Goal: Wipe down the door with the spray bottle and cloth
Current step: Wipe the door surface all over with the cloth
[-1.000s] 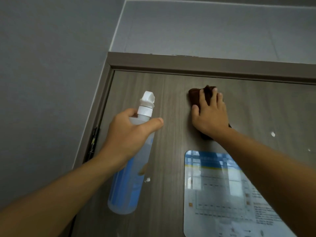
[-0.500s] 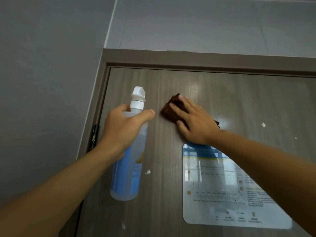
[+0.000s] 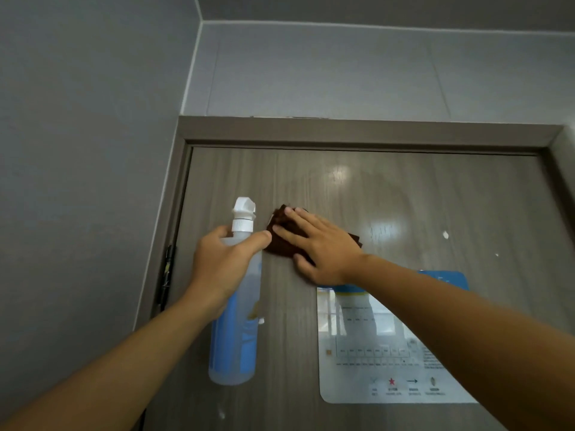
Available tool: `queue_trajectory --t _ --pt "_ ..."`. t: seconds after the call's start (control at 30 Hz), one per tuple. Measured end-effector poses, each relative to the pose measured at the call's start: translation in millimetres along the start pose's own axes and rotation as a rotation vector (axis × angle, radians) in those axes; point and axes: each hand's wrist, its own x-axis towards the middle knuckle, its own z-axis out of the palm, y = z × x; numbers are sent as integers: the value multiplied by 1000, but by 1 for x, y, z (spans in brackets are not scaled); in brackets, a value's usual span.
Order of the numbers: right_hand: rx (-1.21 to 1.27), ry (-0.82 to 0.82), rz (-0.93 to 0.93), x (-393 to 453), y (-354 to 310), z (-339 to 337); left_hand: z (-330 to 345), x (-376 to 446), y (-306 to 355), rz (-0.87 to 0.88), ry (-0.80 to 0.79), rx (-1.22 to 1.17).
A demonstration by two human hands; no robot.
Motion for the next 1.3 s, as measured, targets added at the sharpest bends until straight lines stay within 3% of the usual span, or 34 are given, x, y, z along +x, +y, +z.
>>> queue_trajectory --t 0.07,0.17,0.23,0.4,0.57,0.73,1.07,1.3 --pt "-7 37 81 -2 13 -5 1 -2 6 2 -23 -21" --pt "72 151 432 1 11 -2 11 -6 14 20 -55 -22" --pt "91 214 570 7 -9 6 22 -9 19 36 -53 -5" --pt "-56 181 340 -1 -24 16 53 -16 31 37 -40 -24" --pt "-99 181 264 -16 -10 10 91 -34 41 46 -49 -23" --pt "24 279 312 -49 22 -16 134 -55 49 29 -31 -38" --pt "-148 339 504 -181 182 -86 249 -100 45 -40 -119 -56" --pt "-145 330 551 -246 236 -100 321 -123 33 -124 -170 -12"
